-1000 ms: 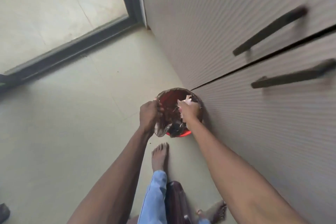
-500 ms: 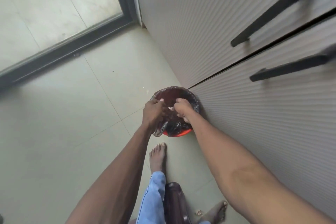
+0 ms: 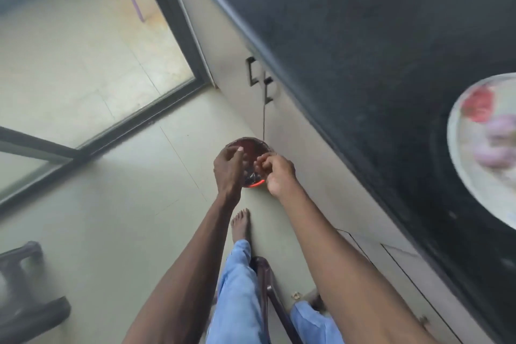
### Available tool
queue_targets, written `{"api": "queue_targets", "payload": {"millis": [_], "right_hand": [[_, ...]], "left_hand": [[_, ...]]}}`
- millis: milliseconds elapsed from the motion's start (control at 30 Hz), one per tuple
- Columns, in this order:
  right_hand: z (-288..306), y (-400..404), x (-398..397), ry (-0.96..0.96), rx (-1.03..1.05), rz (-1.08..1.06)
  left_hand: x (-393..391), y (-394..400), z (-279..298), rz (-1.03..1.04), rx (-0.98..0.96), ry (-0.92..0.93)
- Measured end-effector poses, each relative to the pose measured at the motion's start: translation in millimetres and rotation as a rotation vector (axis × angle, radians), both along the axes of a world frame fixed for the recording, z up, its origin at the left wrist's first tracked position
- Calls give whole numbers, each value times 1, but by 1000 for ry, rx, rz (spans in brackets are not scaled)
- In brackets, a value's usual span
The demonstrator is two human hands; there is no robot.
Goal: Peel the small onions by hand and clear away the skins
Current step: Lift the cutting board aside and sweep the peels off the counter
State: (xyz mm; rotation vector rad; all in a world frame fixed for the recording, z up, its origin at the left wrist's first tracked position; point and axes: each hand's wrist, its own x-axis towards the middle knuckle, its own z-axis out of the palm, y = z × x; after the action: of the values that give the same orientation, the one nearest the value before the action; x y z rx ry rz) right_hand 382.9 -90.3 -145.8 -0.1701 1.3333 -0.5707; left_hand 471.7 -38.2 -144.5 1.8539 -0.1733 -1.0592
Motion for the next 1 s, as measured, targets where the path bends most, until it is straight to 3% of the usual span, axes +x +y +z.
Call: {"api": "queue_targets", "payload": {"millis": [167,333,400,533,600,700,800,1000], "right_hand": [[147,76,-118,-151,-116,-106],[219,131,-261,-74,-303,-308],[226,146,-318,108,-386,-386],[210,177,-412,840,-510,-366],[205,184,-440,996,-589,-257],[206,188,-465,1042,-679,94],[193,201,-480,1116,-810,144],[164,239,-498,1161,-789,322]], "left_hand": [[-105,48,129,68,-239,12],[-246,73,186,-305,-401,57],[-305,77,194,-476,-407,96],[-394,86,200,-787,-384,86],[-416,89,202,-976,-418,-25],[-435,88,199,-1167,-487,-261],[-424,88,177,-1230,-554,-576],[-388,90,144,-1375,-542,-919]]}}
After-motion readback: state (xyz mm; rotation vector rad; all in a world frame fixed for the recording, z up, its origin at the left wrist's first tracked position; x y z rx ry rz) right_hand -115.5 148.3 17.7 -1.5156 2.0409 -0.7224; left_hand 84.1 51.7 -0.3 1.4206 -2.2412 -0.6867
